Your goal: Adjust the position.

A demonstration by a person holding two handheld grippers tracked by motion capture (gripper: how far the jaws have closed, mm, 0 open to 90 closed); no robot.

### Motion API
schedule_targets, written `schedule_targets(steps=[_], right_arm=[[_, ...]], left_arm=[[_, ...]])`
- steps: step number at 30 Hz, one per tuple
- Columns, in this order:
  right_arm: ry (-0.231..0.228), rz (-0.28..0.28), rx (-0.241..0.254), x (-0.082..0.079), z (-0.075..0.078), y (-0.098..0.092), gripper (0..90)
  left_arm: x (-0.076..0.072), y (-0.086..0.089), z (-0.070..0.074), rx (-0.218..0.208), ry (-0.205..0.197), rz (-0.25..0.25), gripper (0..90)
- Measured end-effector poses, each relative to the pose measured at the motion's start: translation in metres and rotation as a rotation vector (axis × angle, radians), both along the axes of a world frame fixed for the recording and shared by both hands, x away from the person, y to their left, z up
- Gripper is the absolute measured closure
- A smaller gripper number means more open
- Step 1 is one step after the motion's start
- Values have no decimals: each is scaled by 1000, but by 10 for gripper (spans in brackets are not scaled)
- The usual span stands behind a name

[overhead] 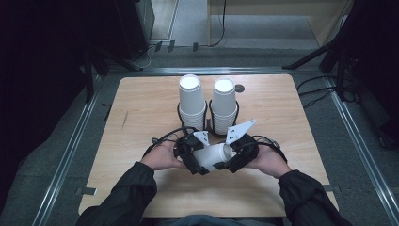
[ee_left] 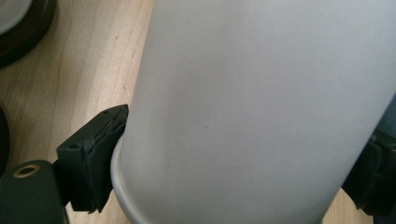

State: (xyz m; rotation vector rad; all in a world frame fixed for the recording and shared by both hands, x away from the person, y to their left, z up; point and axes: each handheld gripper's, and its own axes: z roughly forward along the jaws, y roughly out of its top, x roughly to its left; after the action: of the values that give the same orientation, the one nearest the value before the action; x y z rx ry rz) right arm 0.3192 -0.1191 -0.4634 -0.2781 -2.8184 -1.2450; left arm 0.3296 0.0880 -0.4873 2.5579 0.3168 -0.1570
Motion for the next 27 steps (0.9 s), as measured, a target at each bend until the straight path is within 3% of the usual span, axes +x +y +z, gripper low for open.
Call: schedule_targets(steps=[2,5,11,15,20,24,27], right_arm=[[2,-5,15,0,2,-2,234],[3,-16,16,2,2,-4,232],[-1,-41,36,4,5,-13,231],[6,-66,57,5,8,-19,230],[24,-94,78,7,11,-25,230],[21,-110,96,9,14,-31,230],[23,-117,116,9,16,-33,229]], left_arm=[[-2,2,1,-22,-10,21,65],[-2,4,3,-16,-41,46,0],[1,12,11,-71,-41,84,0],[2,17,13,-98,-27,83,0],[3,23,17,-132,-44,92,0],[4,31,21,-207,-54,138,0],[4,35,23,-248,-56,145,0]])
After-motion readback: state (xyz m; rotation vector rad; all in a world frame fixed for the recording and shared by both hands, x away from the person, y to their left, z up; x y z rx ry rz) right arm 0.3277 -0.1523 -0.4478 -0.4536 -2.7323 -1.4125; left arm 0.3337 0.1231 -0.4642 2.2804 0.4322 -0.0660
